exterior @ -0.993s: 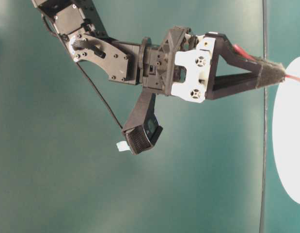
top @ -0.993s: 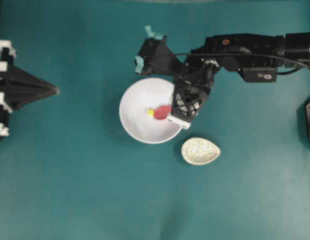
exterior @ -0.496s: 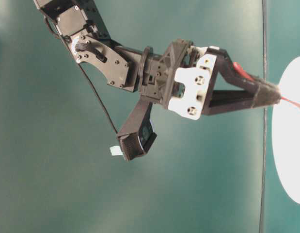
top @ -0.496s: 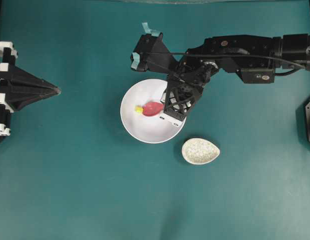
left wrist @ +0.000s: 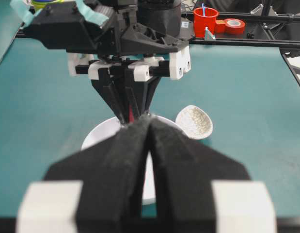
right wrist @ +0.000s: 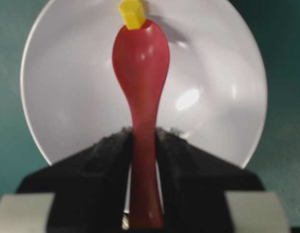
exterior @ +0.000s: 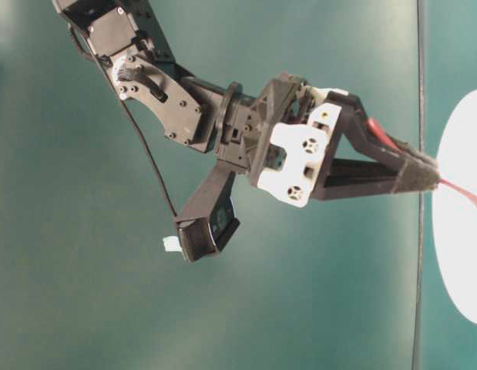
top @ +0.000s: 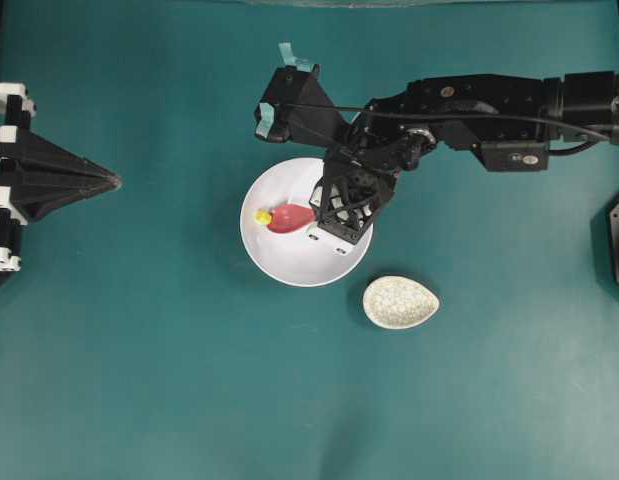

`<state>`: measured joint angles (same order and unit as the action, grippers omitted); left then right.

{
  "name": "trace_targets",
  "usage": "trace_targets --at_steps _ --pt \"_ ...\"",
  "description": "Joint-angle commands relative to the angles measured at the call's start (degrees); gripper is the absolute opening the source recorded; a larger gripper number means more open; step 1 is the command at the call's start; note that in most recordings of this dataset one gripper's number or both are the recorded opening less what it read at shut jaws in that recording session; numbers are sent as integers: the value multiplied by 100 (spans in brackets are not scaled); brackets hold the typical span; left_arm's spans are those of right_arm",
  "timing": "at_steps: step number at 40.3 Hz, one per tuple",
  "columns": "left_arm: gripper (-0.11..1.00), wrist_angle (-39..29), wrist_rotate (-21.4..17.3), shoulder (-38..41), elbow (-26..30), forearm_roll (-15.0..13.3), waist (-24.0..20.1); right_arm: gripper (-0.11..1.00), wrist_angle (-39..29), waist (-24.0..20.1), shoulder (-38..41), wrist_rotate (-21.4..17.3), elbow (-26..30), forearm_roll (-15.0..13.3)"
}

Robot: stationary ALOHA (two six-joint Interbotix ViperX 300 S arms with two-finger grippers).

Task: Scoop the yellow hexagonal prism block from the bowl with a spoon using the right arm.
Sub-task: 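Scoop the yellow block onto the spoon and lift it up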

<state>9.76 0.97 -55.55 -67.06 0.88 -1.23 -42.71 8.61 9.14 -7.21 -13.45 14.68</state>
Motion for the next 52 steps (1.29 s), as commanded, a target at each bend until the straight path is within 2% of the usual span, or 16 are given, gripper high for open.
trace_targets --at_steps 1,27,38,52 --pt "1 35 0 18 158 9 -9 24 88 -18 -88 9 114 -9" --pt "1 26 9 18 149 9 -18 24 334 -18 -167 0 -26 -9" --pt "1 -26 9 18 149 9 -9 24 756 -18 -483 -35 -571 -9" --pt "1 -35 9 18 158 9 -9 24 2030 -158 -1072 -44 -1503 -9"
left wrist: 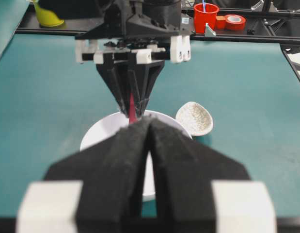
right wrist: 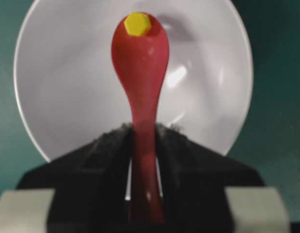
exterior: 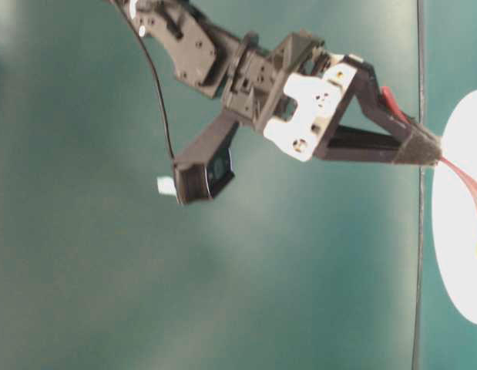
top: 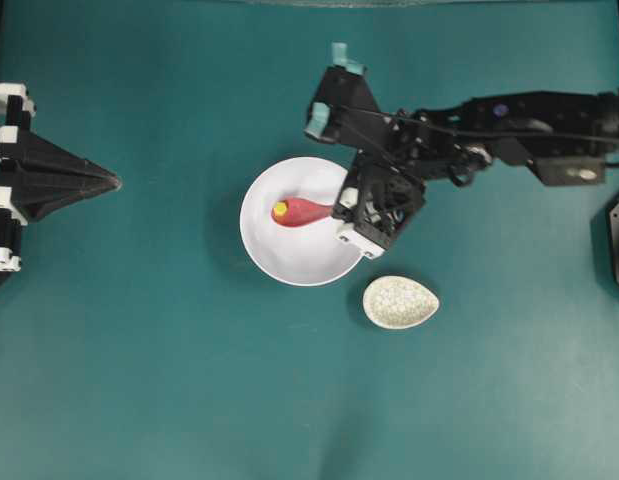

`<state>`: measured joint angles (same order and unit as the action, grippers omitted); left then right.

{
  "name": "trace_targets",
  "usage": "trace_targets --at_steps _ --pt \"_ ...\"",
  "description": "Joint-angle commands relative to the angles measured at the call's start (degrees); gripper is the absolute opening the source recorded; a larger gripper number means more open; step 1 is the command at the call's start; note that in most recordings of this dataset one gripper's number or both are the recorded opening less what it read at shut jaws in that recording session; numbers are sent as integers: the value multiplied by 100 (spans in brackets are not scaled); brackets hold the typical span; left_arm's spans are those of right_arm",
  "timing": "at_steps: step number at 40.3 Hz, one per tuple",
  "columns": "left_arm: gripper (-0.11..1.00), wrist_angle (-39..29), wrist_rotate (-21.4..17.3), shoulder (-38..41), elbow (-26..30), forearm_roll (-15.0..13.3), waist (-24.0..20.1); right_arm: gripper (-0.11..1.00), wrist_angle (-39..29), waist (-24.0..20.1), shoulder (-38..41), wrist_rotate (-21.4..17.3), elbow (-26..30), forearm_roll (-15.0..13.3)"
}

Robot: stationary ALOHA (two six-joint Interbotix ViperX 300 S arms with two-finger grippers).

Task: Scoop the yellow hexagonal prism block from the bowl with a spoon using the right arm.
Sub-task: 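Scoop the yellow block onto the spoon and lift it up, then hold the spoon with the block raised above the bowl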

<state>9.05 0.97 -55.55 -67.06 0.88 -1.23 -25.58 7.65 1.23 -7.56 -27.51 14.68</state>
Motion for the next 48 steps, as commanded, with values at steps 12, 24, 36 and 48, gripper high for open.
trace_targets --at_steps 12,24,36,48 --pt "1 35 9 9 158 18 -9 24 1459 -246 -765 0 -791 -9" --pt "1 35 18 9 158 18 -9 24 2364 -369 -1160 0 -1257 -9" --pt "1 35 44 9 158 9 -9 24 2329 -360 -1556 53 -1204 -35" --pt "1 35 44 9 158 18 -9 24 1626 -299 -2109 70 -940 -264"
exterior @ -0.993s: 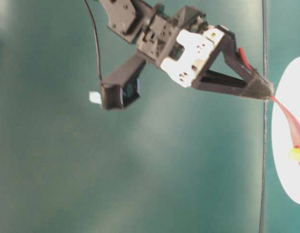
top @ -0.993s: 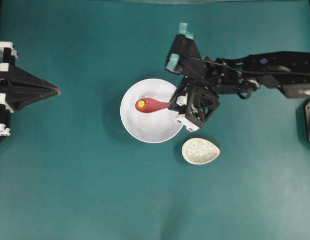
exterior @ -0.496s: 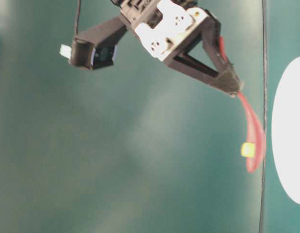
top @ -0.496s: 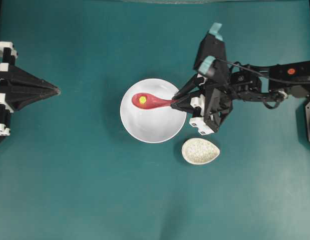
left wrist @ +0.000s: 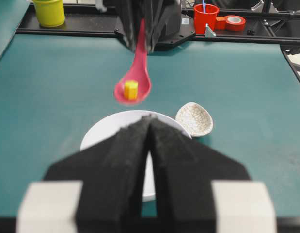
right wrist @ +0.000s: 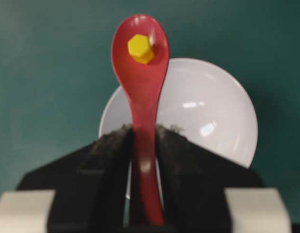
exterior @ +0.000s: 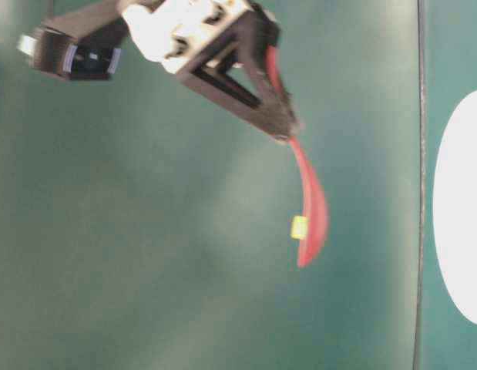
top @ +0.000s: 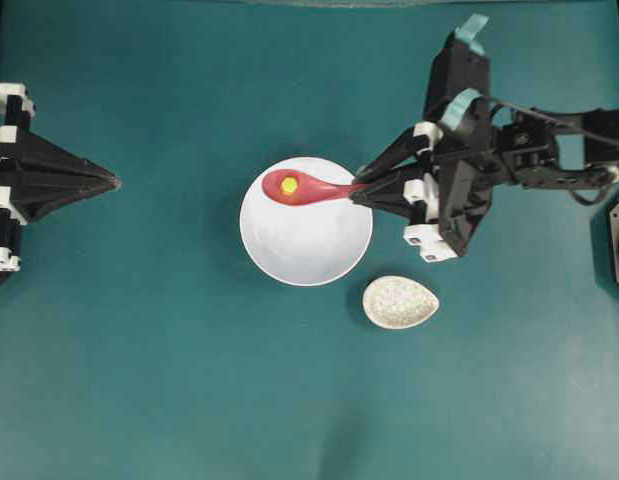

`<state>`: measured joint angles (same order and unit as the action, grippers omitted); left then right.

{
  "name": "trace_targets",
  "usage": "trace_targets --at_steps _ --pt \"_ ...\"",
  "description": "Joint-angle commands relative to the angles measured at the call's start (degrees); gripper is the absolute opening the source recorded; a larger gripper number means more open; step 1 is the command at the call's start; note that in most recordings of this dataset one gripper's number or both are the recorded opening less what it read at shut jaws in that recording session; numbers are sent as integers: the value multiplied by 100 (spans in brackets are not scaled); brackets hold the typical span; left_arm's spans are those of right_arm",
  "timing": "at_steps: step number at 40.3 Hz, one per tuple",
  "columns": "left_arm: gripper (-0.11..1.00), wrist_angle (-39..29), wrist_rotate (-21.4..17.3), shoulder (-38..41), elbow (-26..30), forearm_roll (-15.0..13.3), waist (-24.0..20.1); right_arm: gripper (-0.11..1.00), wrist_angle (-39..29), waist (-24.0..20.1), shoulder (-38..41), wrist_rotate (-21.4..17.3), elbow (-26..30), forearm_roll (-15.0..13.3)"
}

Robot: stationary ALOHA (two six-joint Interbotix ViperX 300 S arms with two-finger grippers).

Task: Scoop the yellow hexagonal prism block from the bowl with a spoon using the right arm.
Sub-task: 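Hold the spoon with the block raised above the bowl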

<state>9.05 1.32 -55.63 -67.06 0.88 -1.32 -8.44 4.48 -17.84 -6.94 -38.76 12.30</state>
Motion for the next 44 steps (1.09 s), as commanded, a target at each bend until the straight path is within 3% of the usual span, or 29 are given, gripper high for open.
trace_targets --at_steps 1,44 --pt "1 35 9 18 158 18 -9 24 -123 18 -229 9 202 -26" --pt "1 -9 -70 -44 167 26 -167 24 -211 18 -378 -88 220 26"
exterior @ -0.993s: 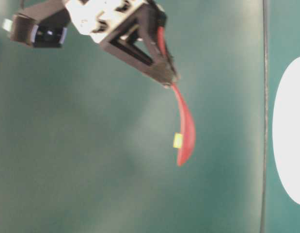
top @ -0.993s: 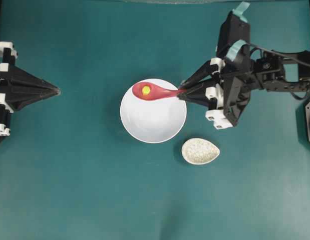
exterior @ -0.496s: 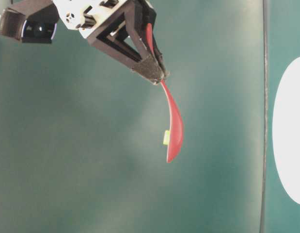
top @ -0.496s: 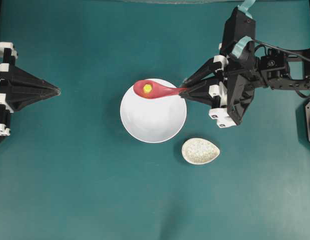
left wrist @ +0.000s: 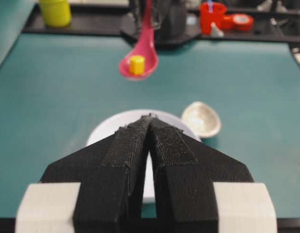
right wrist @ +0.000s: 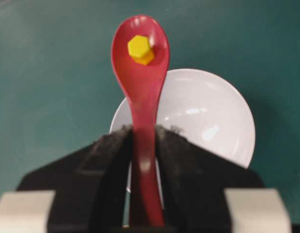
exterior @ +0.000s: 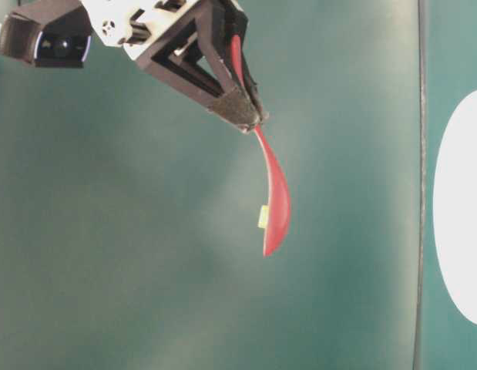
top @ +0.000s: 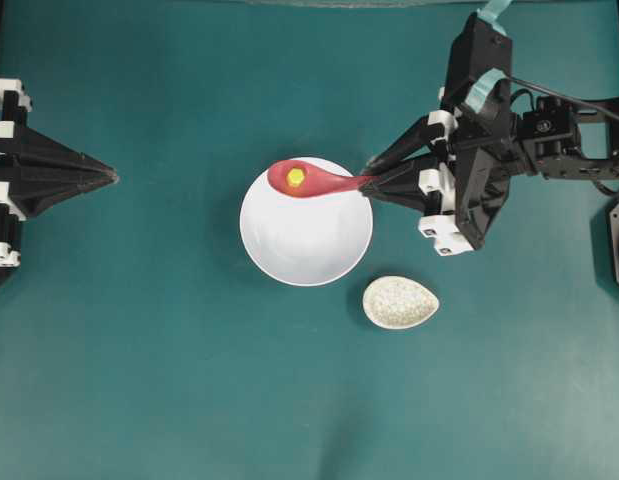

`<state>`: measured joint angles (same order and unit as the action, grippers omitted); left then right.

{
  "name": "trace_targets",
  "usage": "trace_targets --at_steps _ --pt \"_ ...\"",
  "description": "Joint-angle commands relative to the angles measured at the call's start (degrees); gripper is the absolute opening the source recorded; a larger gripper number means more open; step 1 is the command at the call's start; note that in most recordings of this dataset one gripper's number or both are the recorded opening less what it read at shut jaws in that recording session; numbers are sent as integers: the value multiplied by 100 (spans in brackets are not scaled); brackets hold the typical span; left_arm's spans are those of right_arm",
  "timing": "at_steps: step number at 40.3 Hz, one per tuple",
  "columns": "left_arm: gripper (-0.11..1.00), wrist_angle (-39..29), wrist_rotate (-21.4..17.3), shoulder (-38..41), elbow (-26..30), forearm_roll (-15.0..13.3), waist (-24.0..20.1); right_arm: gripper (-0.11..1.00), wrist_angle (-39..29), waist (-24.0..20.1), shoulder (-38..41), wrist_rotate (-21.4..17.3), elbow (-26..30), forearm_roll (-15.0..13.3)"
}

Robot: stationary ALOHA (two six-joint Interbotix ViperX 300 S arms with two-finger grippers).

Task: Scoop the yellow hexagonal prism block from the bowl with a spoon using the right arm.
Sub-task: 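Hold the spoon with the block raised above the bowl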

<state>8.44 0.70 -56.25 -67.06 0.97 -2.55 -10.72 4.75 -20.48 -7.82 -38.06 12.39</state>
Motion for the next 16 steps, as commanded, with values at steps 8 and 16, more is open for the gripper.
trace_targets --at_steps 8,16 --pt "1 53 -9 18 158 18 -79 24 26 -9 -114 0 149 44" --pt "1 -44 35 44 158 18 -79 24 79 -9 -114 0 149 44"
